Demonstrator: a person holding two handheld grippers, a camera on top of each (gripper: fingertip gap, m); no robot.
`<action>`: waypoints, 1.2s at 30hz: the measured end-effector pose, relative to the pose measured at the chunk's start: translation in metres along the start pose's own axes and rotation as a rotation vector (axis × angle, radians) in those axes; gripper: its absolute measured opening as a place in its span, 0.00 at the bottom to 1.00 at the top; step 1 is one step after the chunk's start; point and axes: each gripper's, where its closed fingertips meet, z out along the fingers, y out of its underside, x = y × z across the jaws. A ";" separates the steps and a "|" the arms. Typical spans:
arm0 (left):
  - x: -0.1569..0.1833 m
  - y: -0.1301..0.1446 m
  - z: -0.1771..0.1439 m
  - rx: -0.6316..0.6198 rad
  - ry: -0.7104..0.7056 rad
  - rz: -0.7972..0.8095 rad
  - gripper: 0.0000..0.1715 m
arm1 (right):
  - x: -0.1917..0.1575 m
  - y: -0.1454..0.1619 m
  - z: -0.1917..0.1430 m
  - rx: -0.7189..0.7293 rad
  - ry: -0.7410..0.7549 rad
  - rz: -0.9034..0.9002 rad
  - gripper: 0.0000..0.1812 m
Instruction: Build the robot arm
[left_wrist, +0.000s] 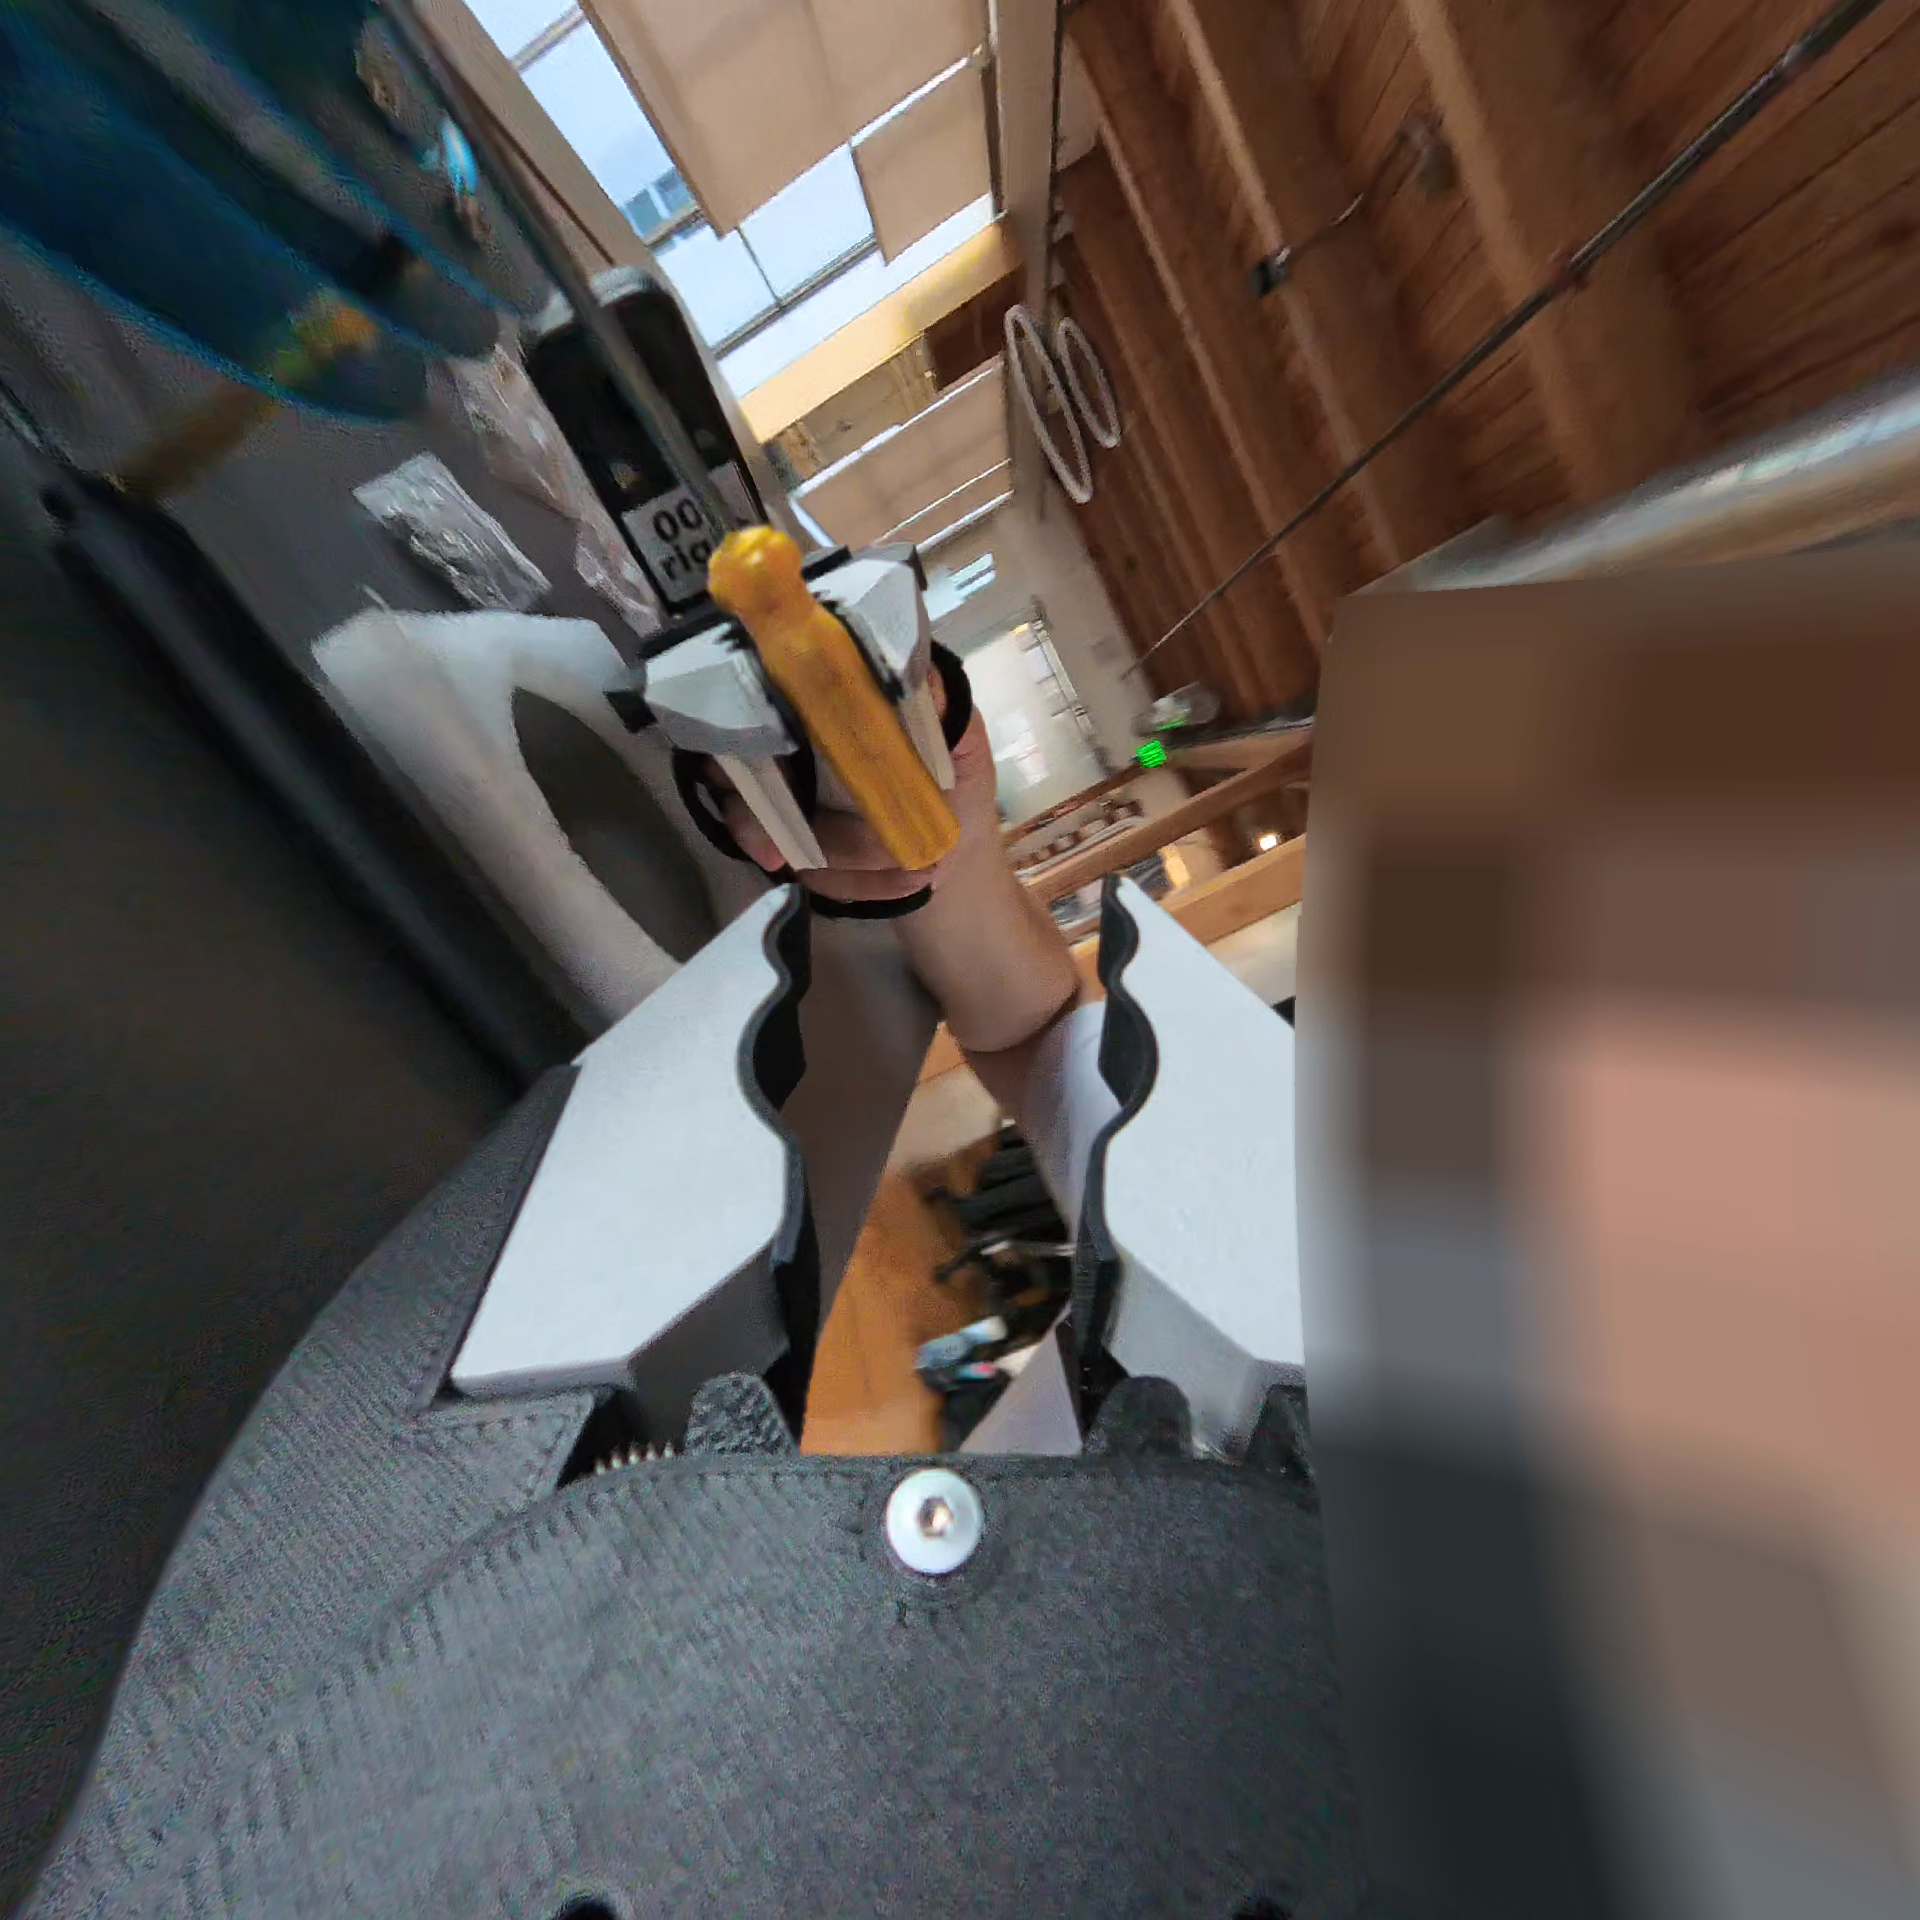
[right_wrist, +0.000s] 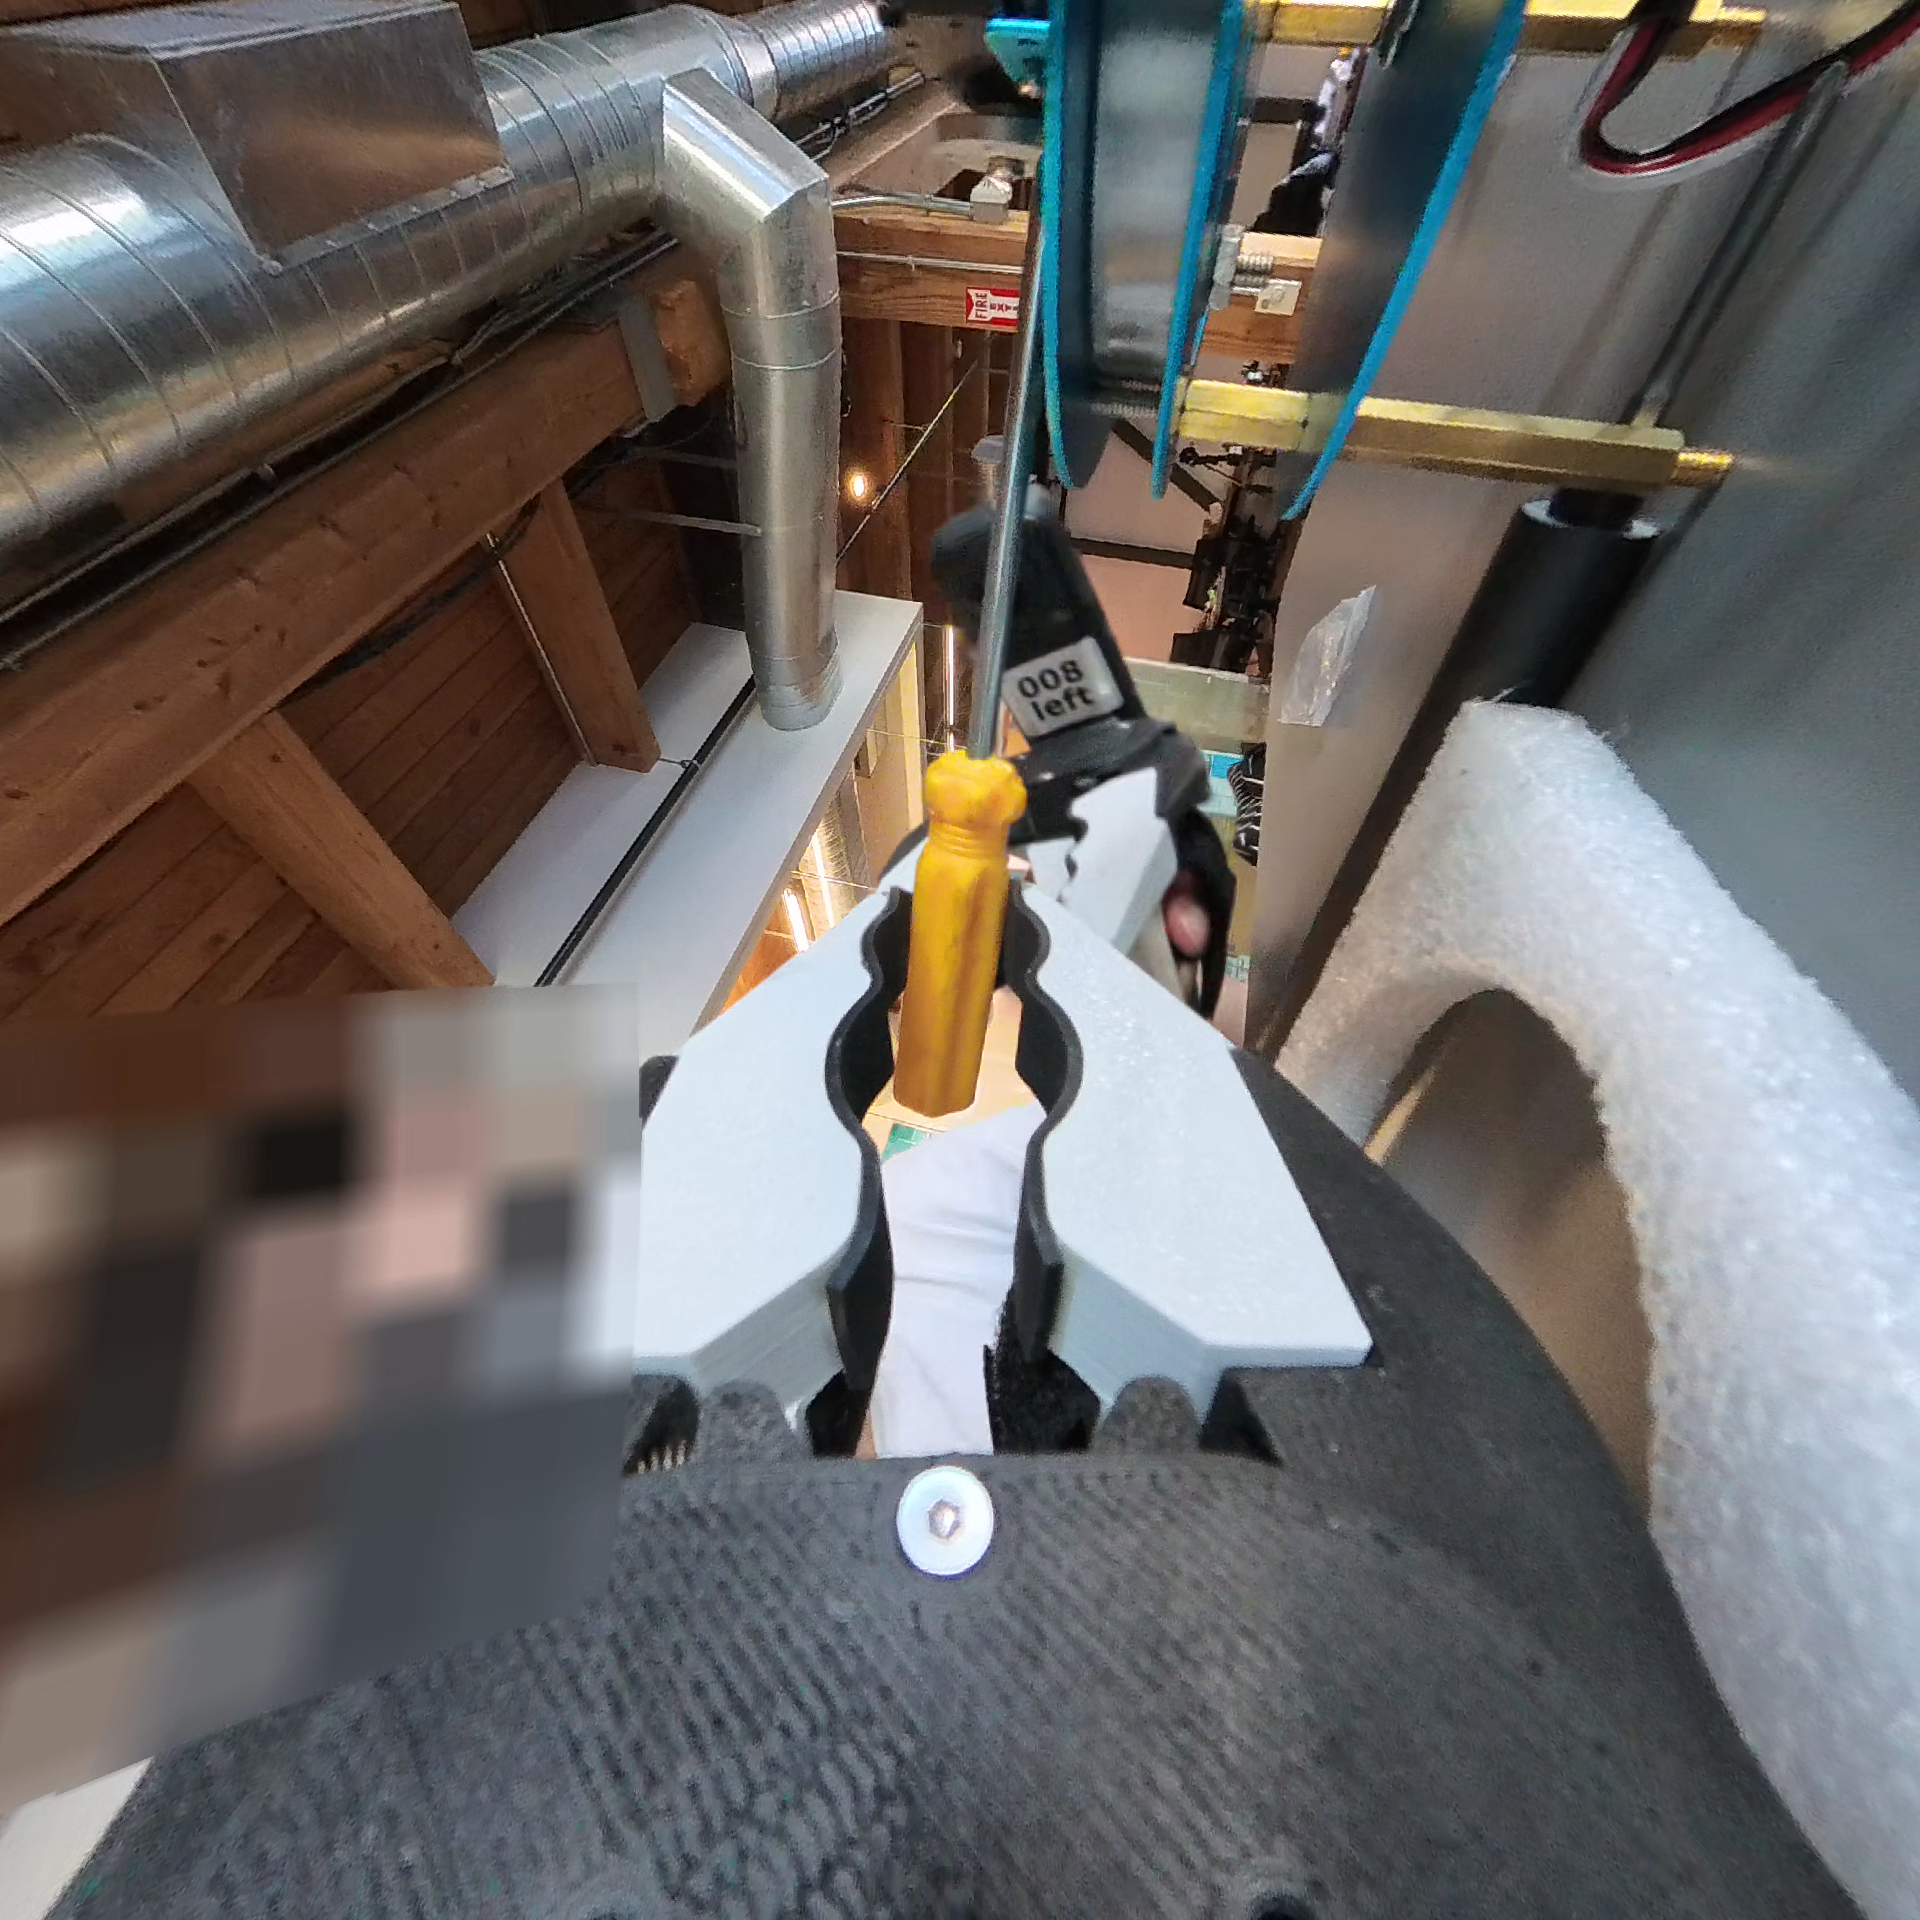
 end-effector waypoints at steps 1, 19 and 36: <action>-0.002 0.001 0.005 0.002 0.017 -0.048 0.31 | 0.000 0.000 0.000 0.001 -0.002 0.002 0.09; -0.013 -0.003 0.030 0.014 0.094 -0.304 0.10 | 0.004 -0.004 0.001 0.016 0.024 -0.004 0.09; -0.018 -0.001 0.026 -0.095 -0.106 -0.387 0.10 | 0.012 -0.010 -0.007 0.021 0.264 -0.193 0.18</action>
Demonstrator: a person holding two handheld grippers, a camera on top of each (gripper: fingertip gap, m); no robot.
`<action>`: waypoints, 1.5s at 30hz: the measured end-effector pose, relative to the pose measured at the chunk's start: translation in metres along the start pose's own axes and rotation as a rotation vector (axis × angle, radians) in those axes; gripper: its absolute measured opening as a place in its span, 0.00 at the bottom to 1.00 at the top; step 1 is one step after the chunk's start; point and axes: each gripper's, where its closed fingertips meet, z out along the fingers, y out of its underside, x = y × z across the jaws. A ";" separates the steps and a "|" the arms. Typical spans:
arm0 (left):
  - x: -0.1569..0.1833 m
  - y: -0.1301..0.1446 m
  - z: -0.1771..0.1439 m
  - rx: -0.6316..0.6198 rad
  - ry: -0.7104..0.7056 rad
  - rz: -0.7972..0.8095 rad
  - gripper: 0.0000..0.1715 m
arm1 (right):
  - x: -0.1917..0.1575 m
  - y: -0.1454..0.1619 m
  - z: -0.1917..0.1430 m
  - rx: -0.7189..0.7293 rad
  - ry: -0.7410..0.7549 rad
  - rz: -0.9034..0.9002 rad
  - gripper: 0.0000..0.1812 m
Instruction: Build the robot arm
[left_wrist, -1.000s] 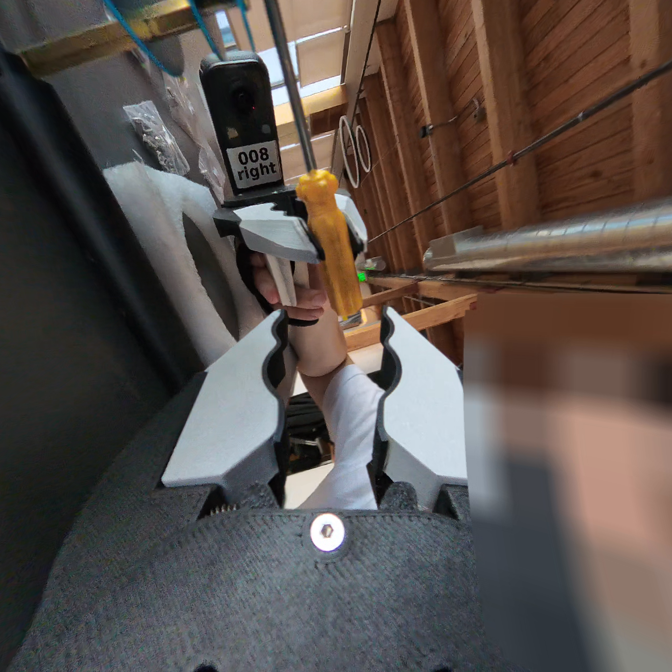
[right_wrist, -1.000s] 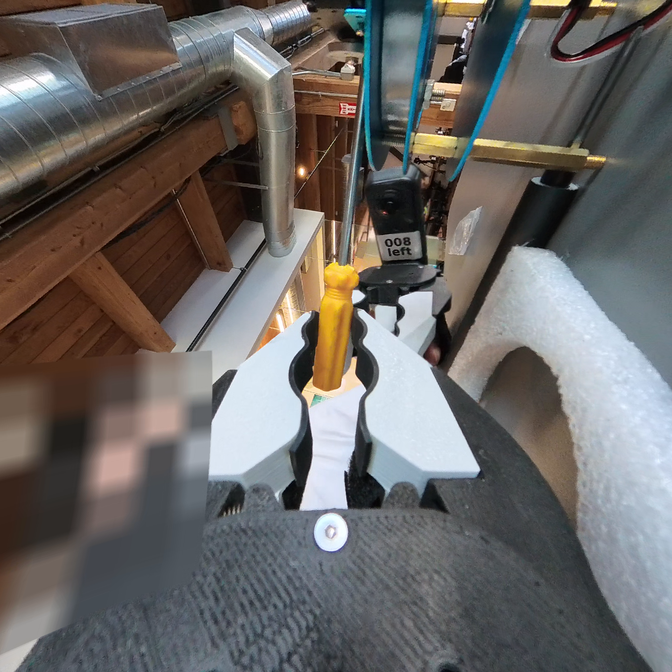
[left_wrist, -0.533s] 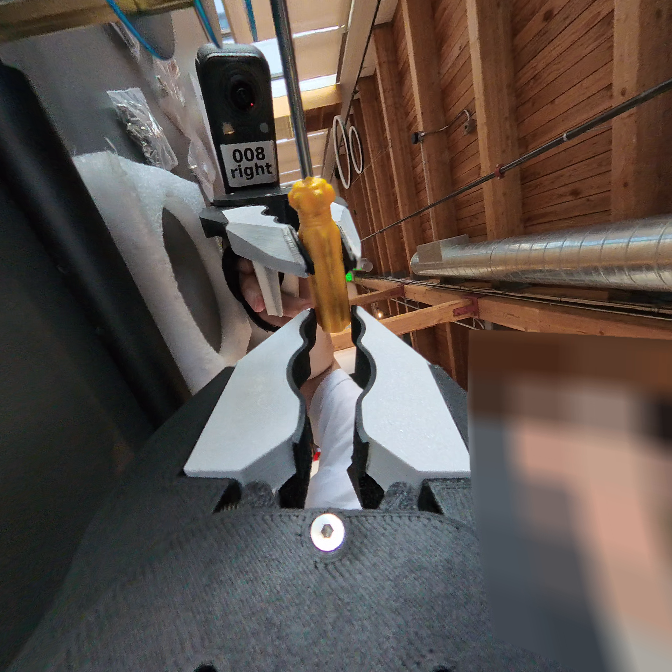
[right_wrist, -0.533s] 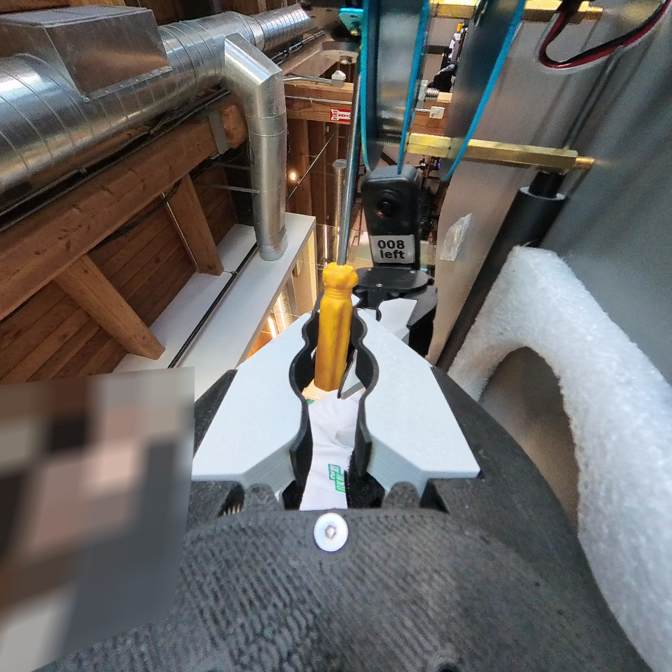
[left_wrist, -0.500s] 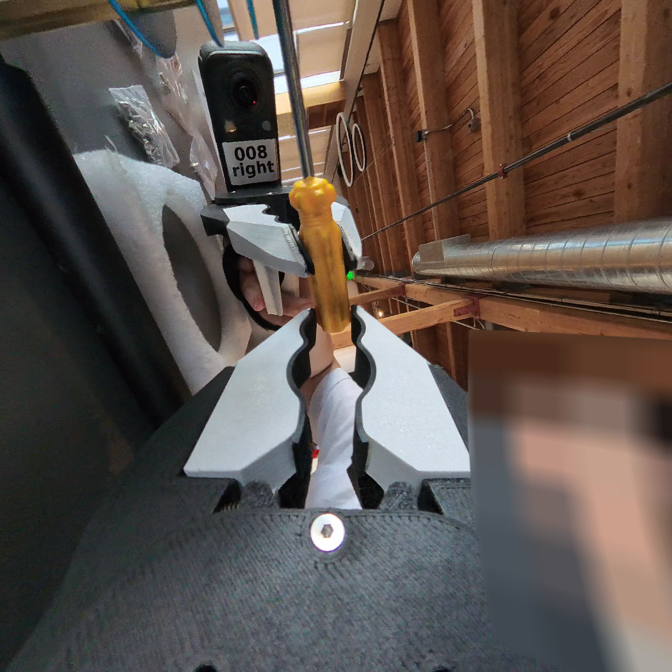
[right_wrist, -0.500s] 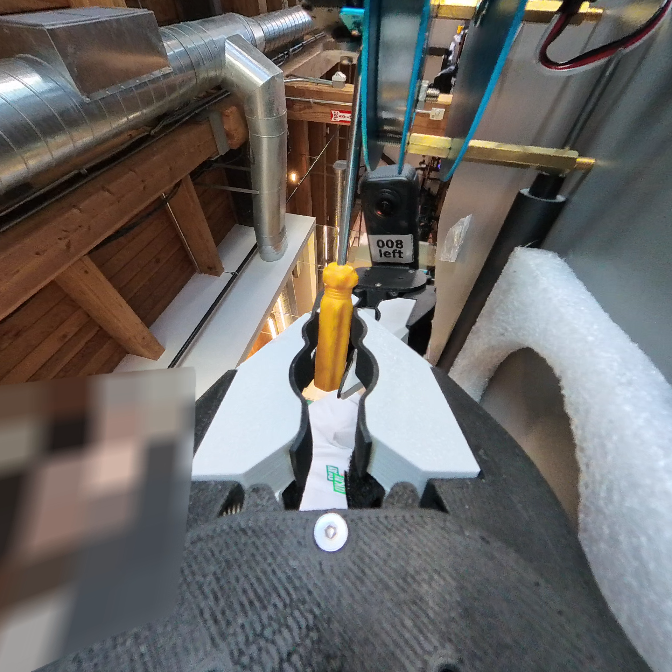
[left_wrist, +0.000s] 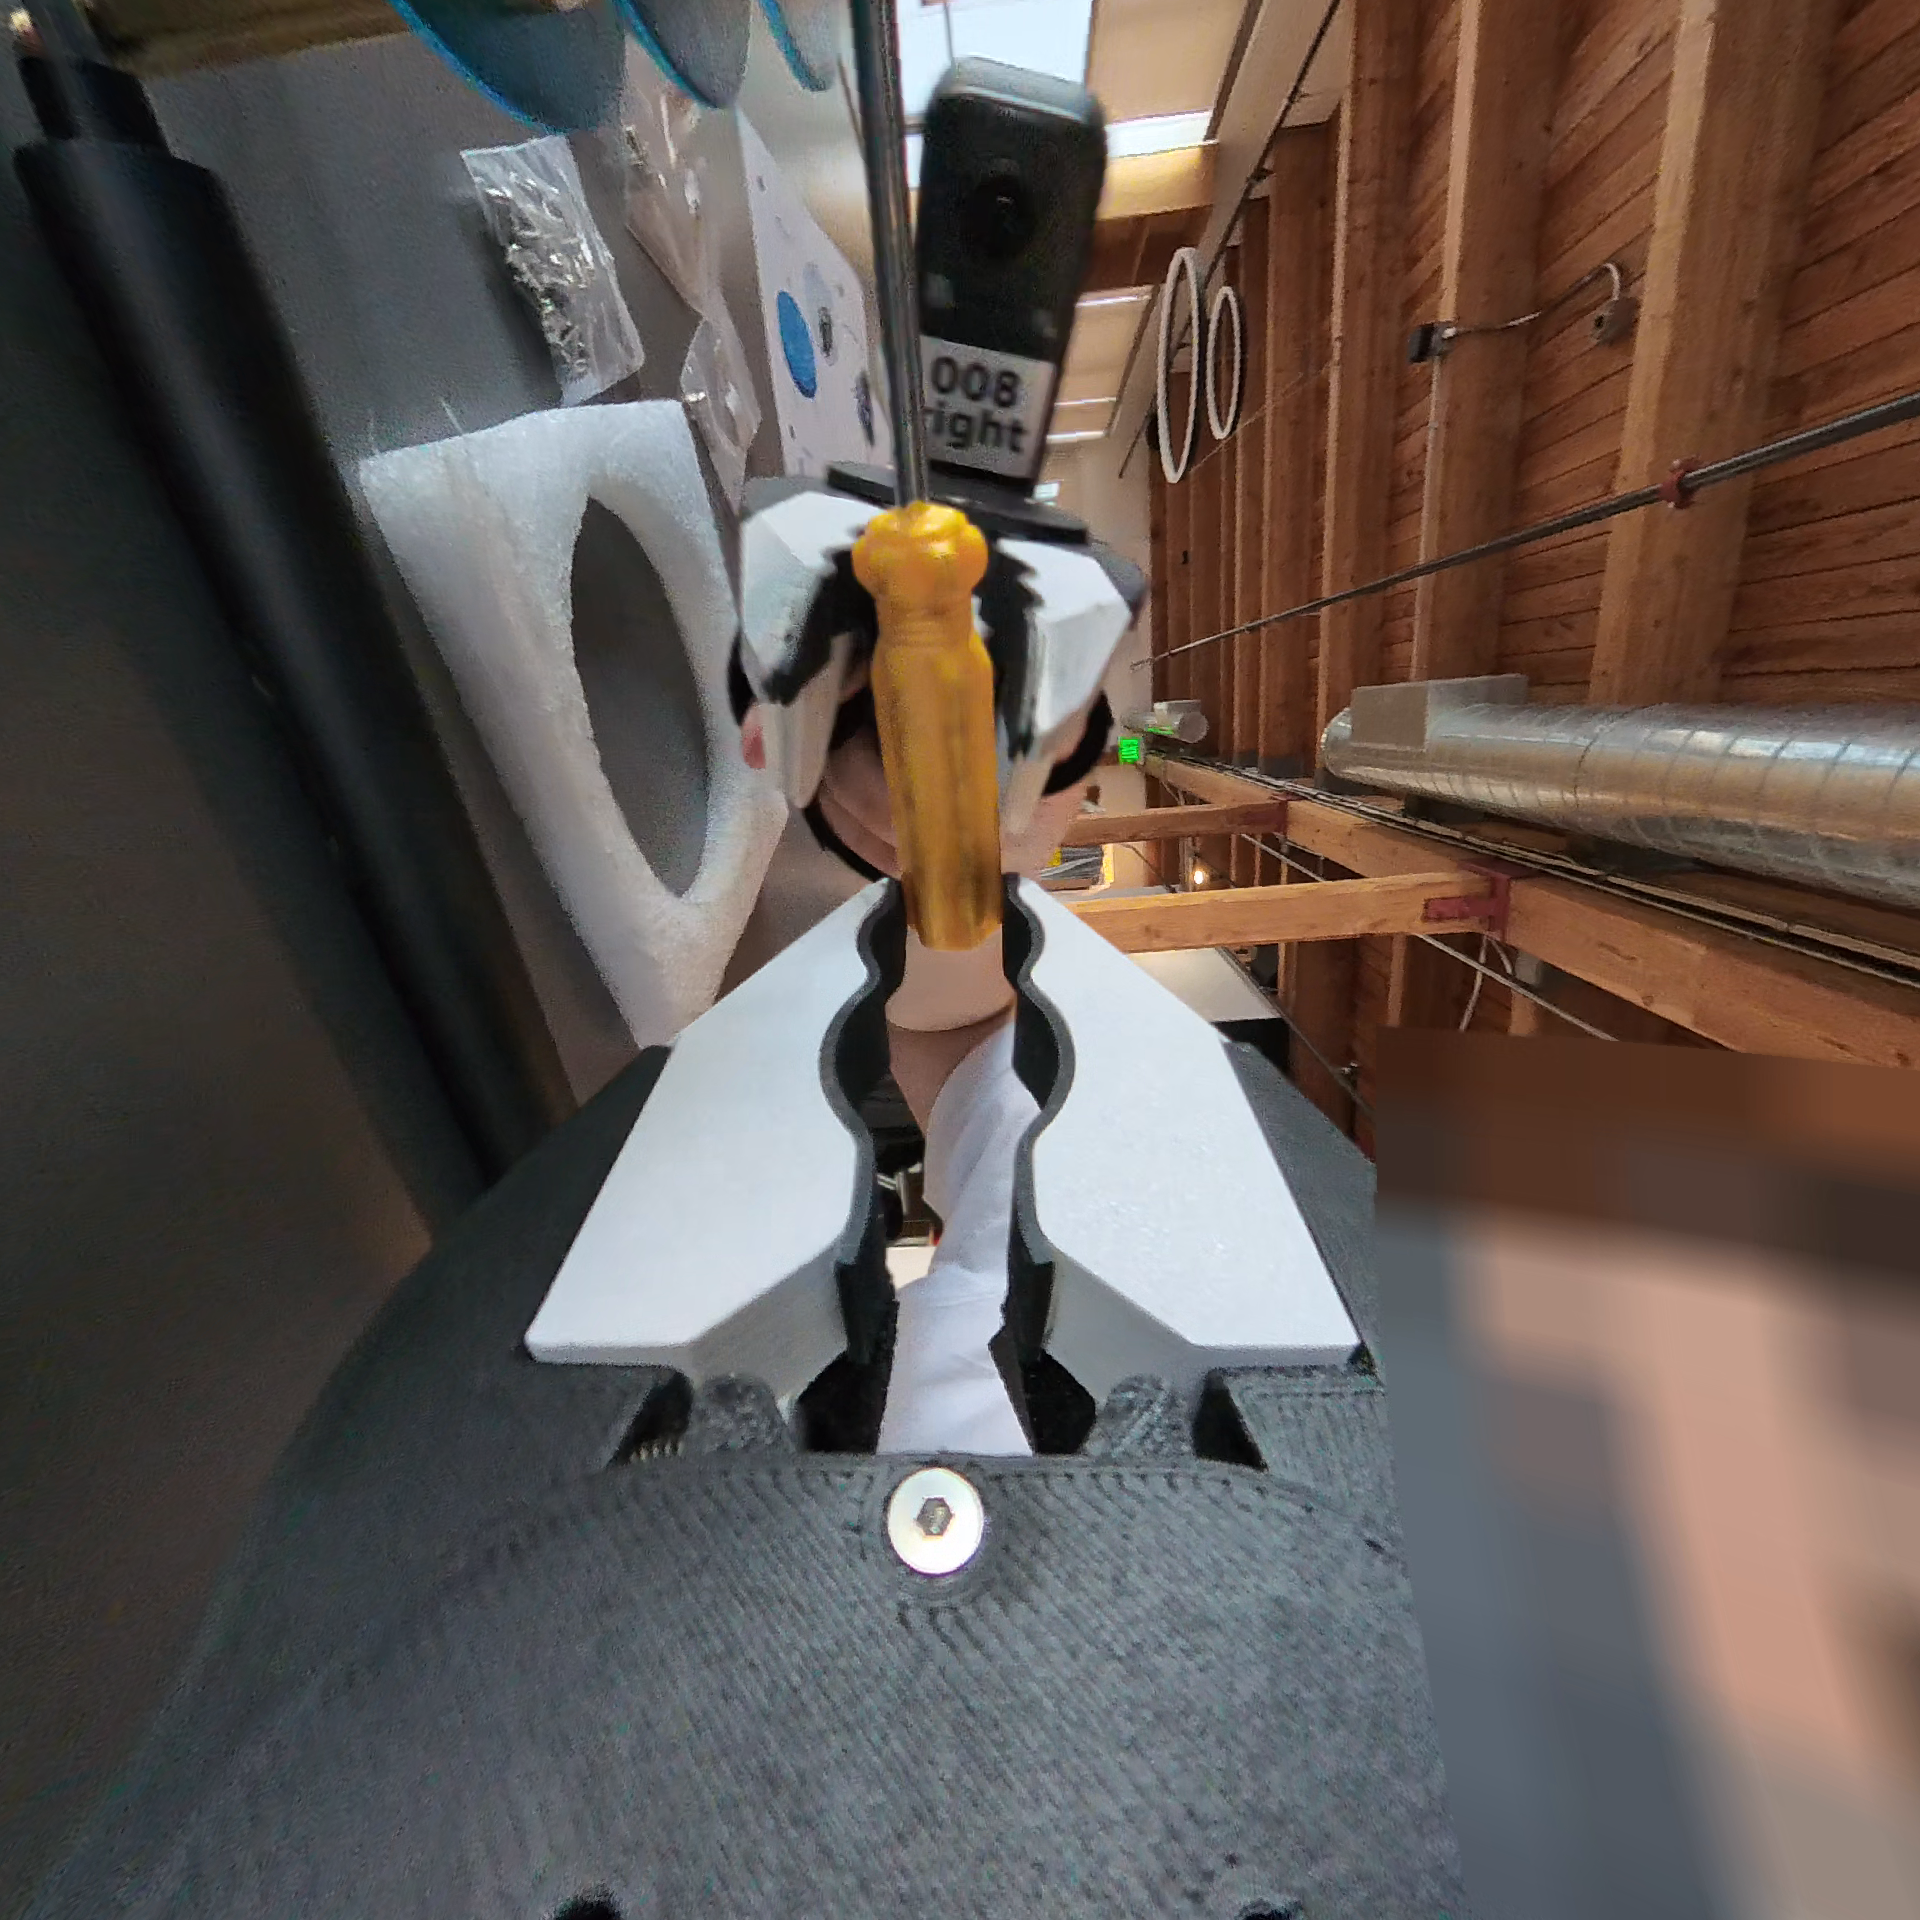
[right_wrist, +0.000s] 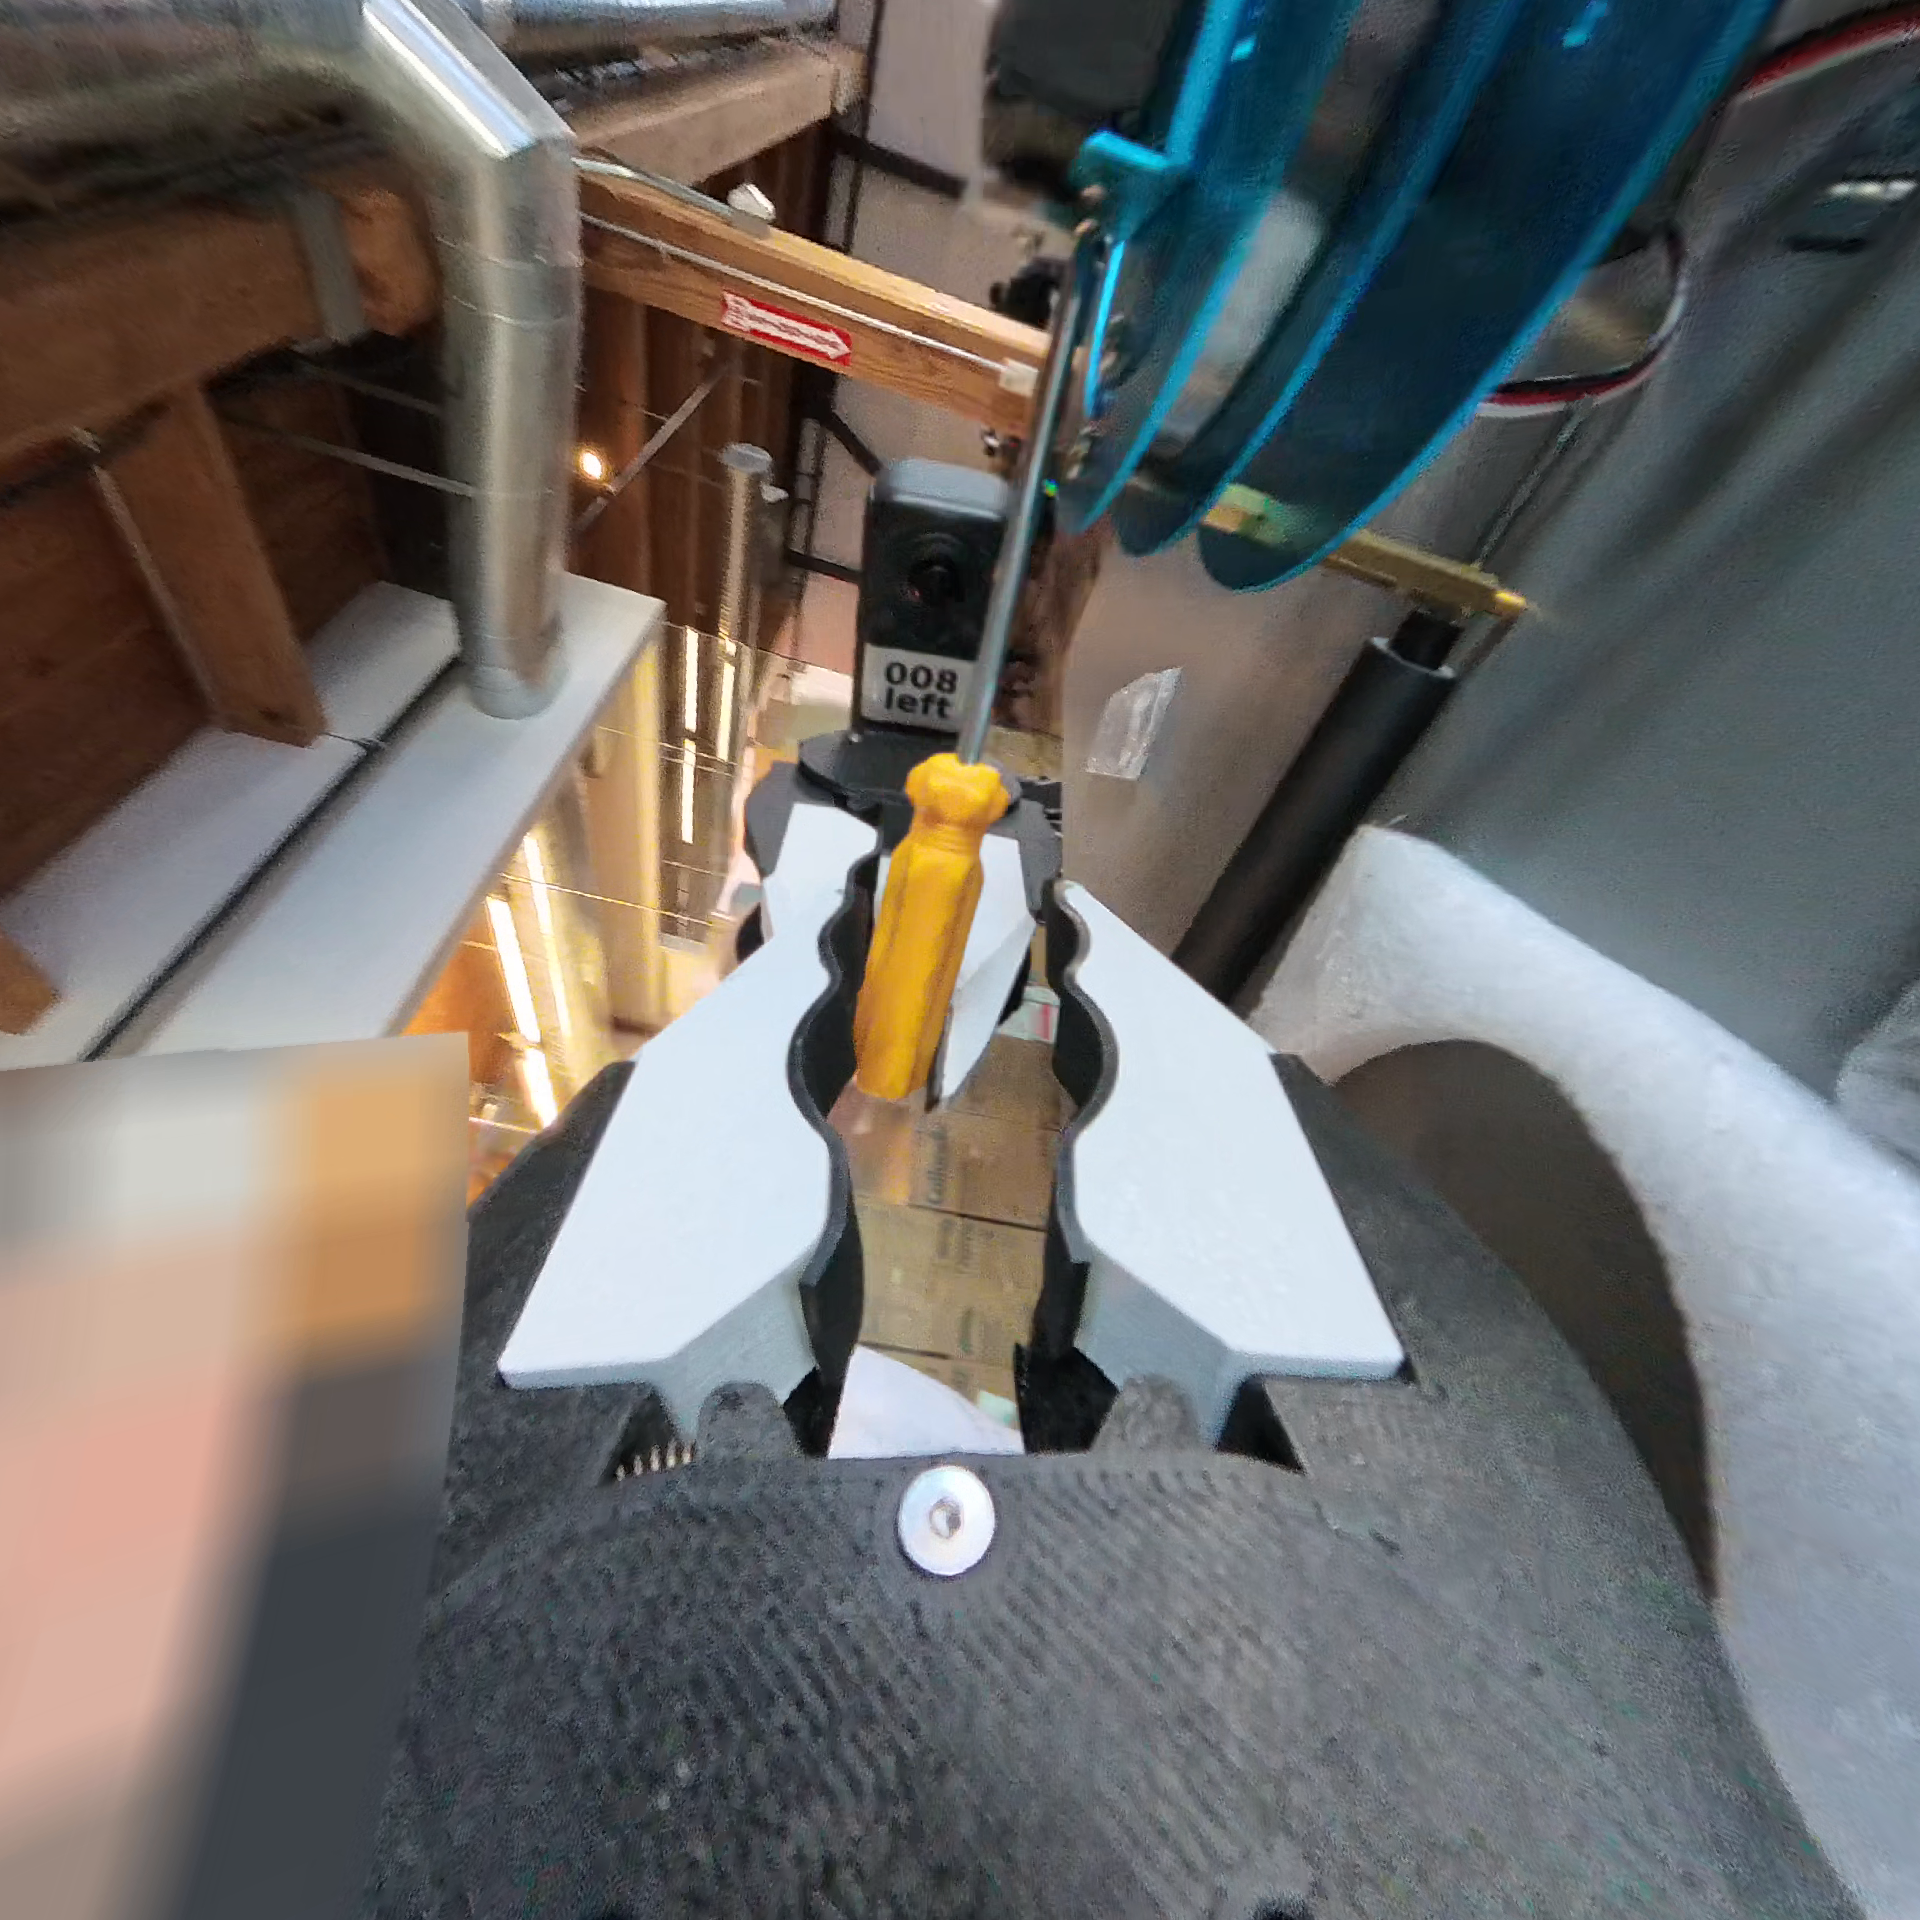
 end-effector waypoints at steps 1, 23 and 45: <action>-0.001 0.000 0.000 0.001 -0.016 -0.003 0.10 | -0.001 0.003 0.001 -0.017 0.033 -0.031 0.18; -0.001 -0.005 -0.005 0.119 -0.046 -0.025 0.14 | -0.003 -0.001 0.006 0.034 -0.076 0.084 0.10; -0.013 -0.005 -0.015 0.120 -0.340 0.065 0.09 | 0.002 0.000 0.017 0.039 0.041 0.022 0.10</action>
